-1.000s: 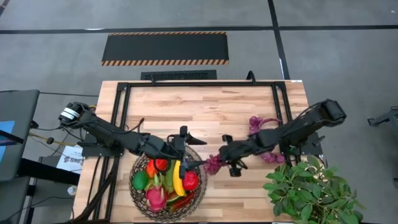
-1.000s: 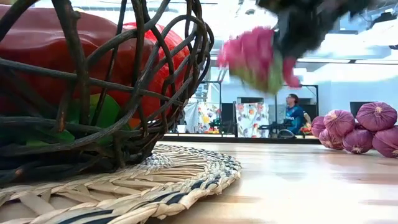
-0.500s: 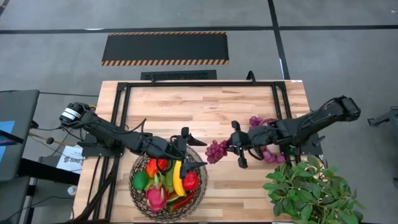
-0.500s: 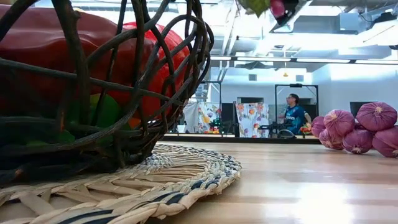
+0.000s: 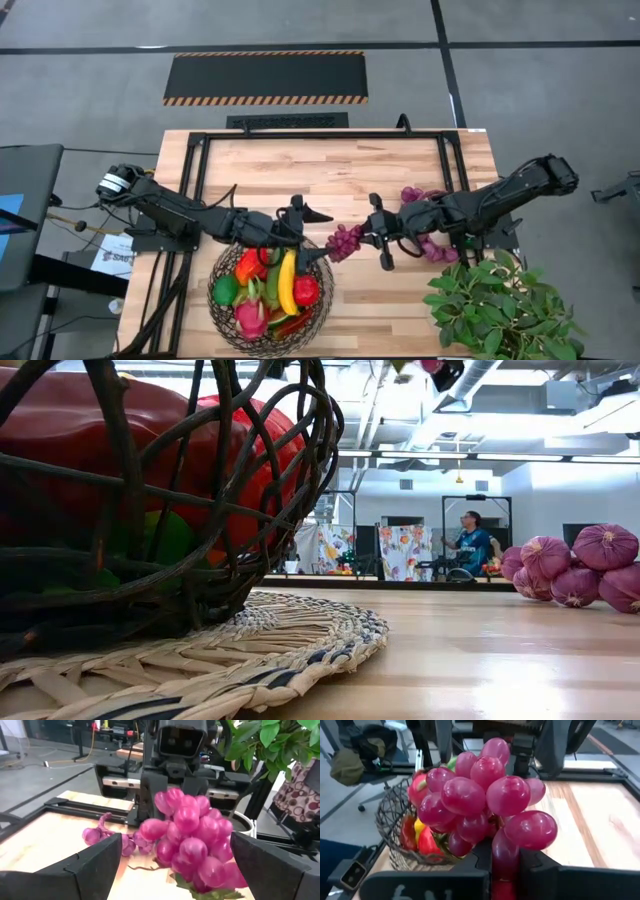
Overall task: Build produce basket
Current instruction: Put the grapes into the woven basket
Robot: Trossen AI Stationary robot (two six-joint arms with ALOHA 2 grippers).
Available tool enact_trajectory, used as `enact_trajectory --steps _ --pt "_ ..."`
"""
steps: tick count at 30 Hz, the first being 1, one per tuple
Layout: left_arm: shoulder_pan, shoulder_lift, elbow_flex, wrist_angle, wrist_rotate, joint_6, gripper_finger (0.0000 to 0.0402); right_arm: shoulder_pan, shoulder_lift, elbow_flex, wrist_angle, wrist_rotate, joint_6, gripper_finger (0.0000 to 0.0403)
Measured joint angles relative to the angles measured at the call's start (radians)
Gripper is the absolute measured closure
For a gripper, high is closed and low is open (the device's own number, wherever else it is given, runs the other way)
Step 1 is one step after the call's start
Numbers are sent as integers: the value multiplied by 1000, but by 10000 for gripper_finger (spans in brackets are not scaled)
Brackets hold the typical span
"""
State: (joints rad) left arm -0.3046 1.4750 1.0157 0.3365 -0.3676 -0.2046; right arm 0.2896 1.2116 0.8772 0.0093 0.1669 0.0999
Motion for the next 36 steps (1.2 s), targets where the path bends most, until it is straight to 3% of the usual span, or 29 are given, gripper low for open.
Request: enact_trajectory --steps 23,36 --pt "36 0 0 -15 26 -136 49 -32 5 0 130 2 -58 356" --pt "37 0 0 -14 21 -133 192 -48 4 0 133 -4 -74 356"
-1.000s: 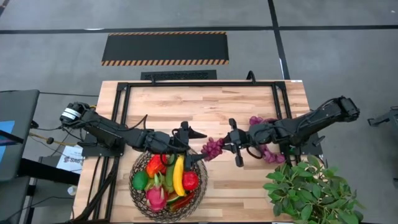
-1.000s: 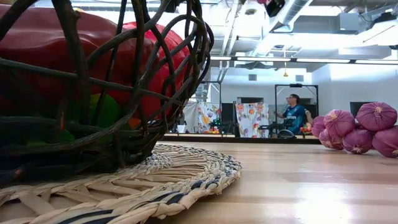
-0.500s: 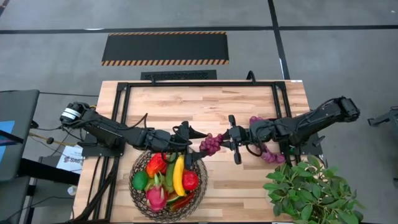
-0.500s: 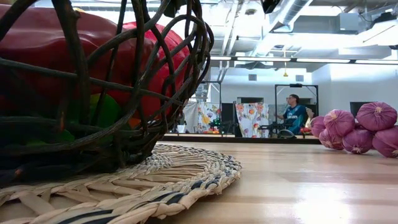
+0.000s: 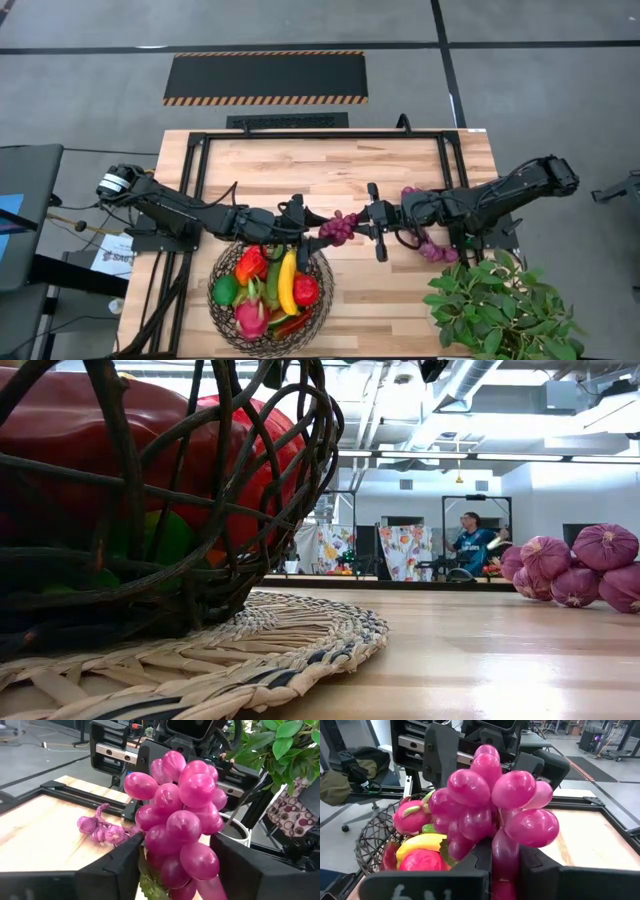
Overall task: Build produce basket
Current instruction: Put the grapes into the woven basket
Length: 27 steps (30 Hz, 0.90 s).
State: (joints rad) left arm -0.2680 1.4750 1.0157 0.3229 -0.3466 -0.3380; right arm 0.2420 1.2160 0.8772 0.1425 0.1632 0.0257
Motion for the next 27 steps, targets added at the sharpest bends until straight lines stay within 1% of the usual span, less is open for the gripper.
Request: enact_trajectory --steps 5,12,16,23,27 --pt "0 0 0 -4 0 -15 229 0 0 0 0 -1 0 351" --pt "0 0 0 -4 1 -9 257 0 0 0 -6 -2 -1 315" --pt "1 0 0 1 -6 4 274 0 0 1 -29 -6 -5 280" --pt "2 0 0 9 -6 27 308 13 -1 1 -104 -10 -1 195" --pt "1 0 0 7 0 28 329 47 -6 1 -125 -10 4 165"
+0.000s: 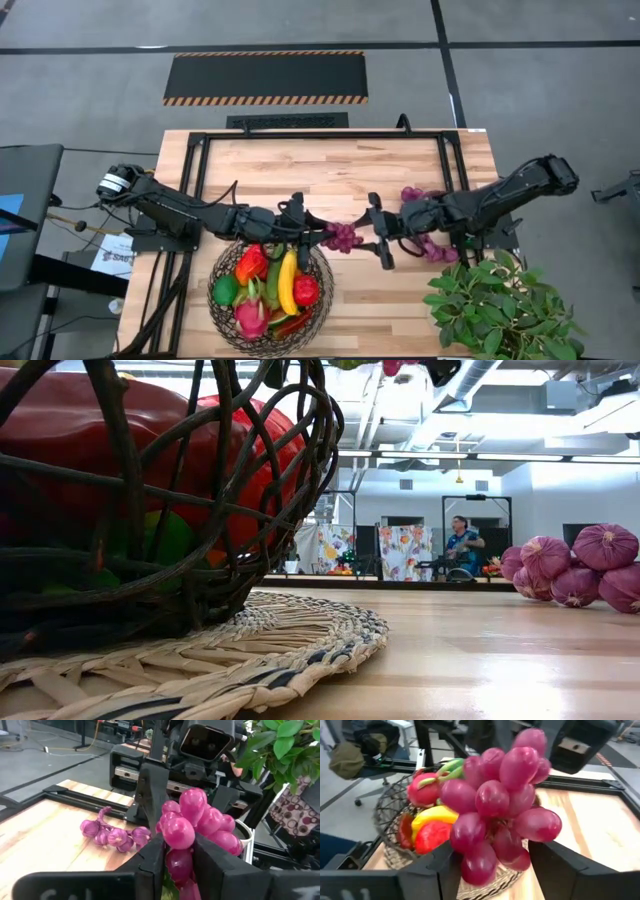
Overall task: Build produce basket
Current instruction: Put the grapes into the woven basket
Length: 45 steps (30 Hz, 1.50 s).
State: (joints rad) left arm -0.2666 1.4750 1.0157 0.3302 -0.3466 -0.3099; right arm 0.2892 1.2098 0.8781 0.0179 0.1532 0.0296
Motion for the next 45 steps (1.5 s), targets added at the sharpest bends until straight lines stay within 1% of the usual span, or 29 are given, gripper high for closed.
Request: enact_trajectory --steps 6,10,14,17,21,26,29,32,36,39,42,45 --pt "-2 0 0 -1 58 -1 358 48 -7 0 -9 1 8 160" --pt "-11 0 0 -10 117 -26 372 76 -19 0 -76 2 54 163" --pt "-33 0 0 -62 133 -62 379 118 -33 -1 -174 2 127 164" --pt "-58 0 0 -106 153 -94 381 155 -35 0 -188 2 160 164" --pt "-103 -1 0 -177 253 -217 382 205 -35 0 -218 2 215 164" --pt "-179 -5 2 -121 366 -411 382 251 -35 0 -256 3 270 164" --pt "-228 -27 23 -139 417 -490 382 266 -34 0 -261 3 286 164" --pt "-274 -58 50 -239 404 -496 382 275 -34 0 -258 5 288 164" --pt "-306 -90 83 -498 321 -508 382 275 -34 0 -256 5 295 164" --pt "-325 -99 89 -630 280 -521 382 275 -30 0 -259 6 311 164" --pt "-345 -94 89 -722 277 -561 375 280 -30 0 -262 6 315 164" --pt "-360 -85 89 -804 274 -615 358 281 -30 0 -274 6 316 165"
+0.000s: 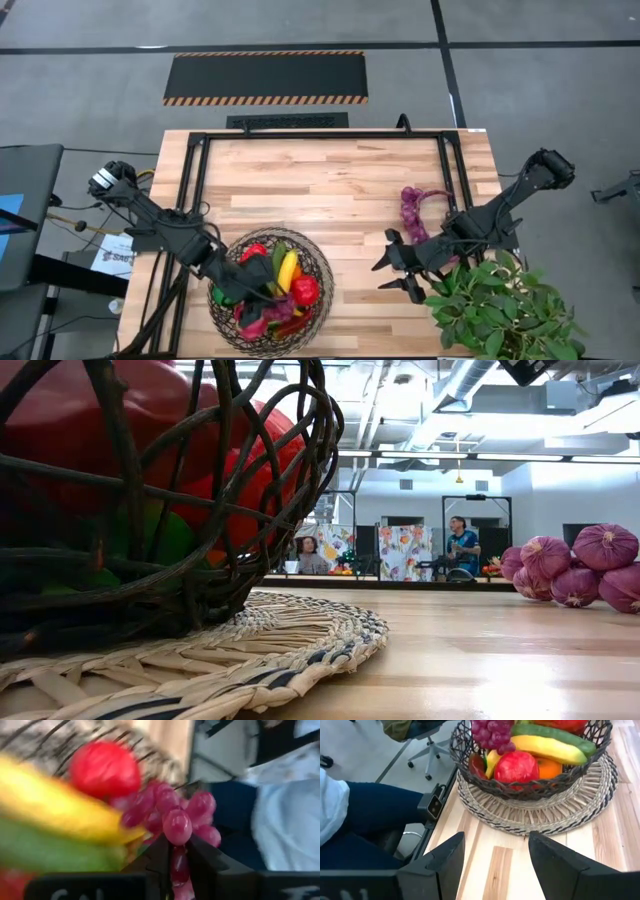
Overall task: Build produce basket
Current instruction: Put the grapes into the woven basket, then put the garlic into the woven basket
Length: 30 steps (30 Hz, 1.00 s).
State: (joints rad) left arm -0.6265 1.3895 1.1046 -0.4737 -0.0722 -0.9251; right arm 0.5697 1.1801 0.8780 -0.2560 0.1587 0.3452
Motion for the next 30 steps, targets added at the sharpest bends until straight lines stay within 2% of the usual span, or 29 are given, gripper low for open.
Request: enact_trajectory --steps 6,12,20,24,30 --pt "-15 0 0 -132 -4 -74 308 -9 7 0 -60 32 39 165" --pt "-12 0 0 -65 -21 1 230 -78 18 -2 -269 208 161 158" --pt "19 0 0 79 17 91 128 -255 19 -1 -491 264 274 111" --pt "34 0 0 110 34 103 107 -332 19 -17 -564 292 358 104" --pt "70 0 -2 224 34 116 104 -436 28 -90 -581 289 471 105"
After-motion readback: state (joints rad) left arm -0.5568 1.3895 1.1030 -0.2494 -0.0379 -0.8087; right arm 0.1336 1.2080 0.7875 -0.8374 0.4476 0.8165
